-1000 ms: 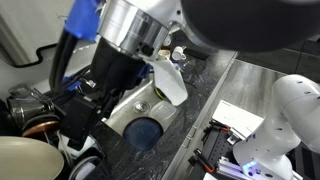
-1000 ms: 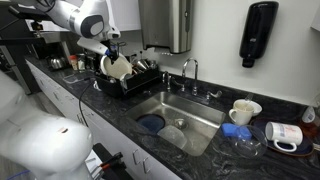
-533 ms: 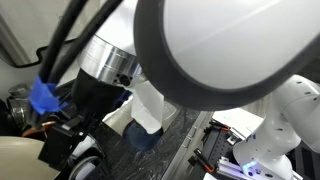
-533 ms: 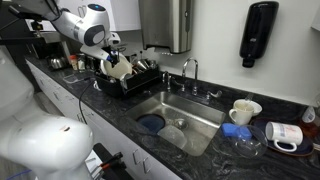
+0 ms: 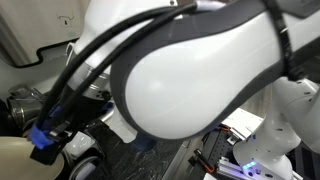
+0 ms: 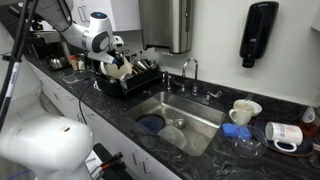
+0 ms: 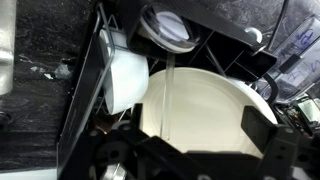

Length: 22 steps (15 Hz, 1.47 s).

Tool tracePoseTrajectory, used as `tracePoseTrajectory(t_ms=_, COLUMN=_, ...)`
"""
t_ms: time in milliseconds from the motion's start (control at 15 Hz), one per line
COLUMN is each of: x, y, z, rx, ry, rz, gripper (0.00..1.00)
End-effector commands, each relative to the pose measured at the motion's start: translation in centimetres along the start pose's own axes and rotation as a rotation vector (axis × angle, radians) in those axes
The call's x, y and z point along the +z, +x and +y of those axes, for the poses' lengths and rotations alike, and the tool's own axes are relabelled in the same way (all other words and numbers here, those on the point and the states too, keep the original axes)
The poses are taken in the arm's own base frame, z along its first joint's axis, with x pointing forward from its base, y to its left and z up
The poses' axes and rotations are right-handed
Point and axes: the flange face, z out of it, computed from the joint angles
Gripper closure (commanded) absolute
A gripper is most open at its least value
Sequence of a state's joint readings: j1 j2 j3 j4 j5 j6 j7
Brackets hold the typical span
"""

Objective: Put the straw inside the mug

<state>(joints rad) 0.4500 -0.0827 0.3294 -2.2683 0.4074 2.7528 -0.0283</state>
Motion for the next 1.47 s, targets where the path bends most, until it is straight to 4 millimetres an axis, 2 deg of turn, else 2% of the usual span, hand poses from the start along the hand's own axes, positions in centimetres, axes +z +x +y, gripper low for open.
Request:
tracePoseTrajectory(t_ms=0, x=1.8, y=1.2, z=0.2, rx=-0.007, ry=-0.021, rz=0.018, gripper=0.0)
tracePoseTrajectory(t_ms=667, x=3.3, y=2.5, z=1.6, rx=-0.009, ry=-0.072, rz=0.025, gripper=0.0)
tracePoseTrajectory(t_ms=733, x=3.5, y=2.6, z=1.8, rx=-0.01, ry=-0.079, rz=0.022, gripper=0.09)
tracePoseTrajectory(t_ms=800, x=3.6, y=2.6, z=2.0, rx=-0.012, ry=-0.082, rz=0.017, gripper=0.26)
tracePoseTrajectory(t_ms=1400, x=4.7, y=2.9, z=2.3, rx=0.016, ry=-0.072, rz=-0.024, gripper=0.89)
